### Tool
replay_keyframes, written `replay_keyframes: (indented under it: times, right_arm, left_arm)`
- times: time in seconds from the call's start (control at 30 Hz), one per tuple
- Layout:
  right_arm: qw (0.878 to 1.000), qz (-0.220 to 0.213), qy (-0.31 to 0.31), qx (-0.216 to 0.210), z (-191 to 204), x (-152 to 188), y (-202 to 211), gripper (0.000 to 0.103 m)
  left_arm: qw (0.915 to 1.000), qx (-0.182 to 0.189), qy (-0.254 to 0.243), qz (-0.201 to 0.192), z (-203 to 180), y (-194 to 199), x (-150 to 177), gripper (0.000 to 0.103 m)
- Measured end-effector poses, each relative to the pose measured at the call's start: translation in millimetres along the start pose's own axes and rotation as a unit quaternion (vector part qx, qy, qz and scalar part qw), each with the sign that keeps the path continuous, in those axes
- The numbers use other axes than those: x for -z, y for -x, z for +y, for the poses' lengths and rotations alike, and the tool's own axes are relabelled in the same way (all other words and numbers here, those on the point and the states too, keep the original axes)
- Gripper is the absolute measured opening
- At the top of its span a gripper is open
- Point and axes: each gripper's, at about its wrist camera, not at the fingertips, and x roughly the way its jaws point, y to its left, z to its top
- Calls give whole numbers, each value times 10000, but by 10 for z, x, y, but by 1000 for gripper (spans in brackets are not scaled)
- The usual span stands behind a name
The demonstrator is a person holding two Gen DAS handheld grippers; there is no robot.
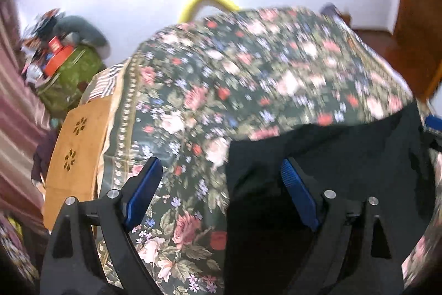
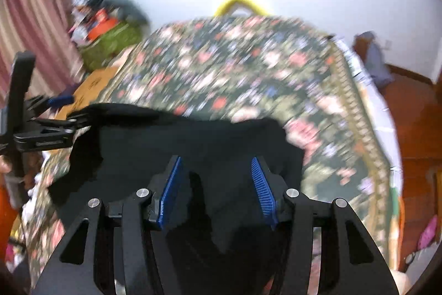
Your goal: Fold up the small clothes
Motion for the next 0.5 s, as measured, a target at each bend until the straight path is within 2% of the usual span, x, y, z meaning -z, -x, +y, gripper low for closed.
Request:
replay_keyframes:
  times: [0.17, 0.27, 0.37, 0.5]
  right_arm:
    - [10000, -32, 17, 83, -73, 109, 212, 59]
    - [9999, 55, -69, 109, -118, 239, 300, 61]
    - [9995, 236, -193, 65, -173, 357, 286, 76]
    - [9985, 454, -271, 125, -241, 512, 202, 77]
  left_arm:
    - [9998, 12, 151, 85, 193, 59, 173, 88]
    - [9977, 427, 392, 357, 308, 49, 349, 88]
    - [9920, 914, 660, 570, 375, 19, 556, 88]
    - [9873, 1156, 679, 849, 299, -110, 754, 88]
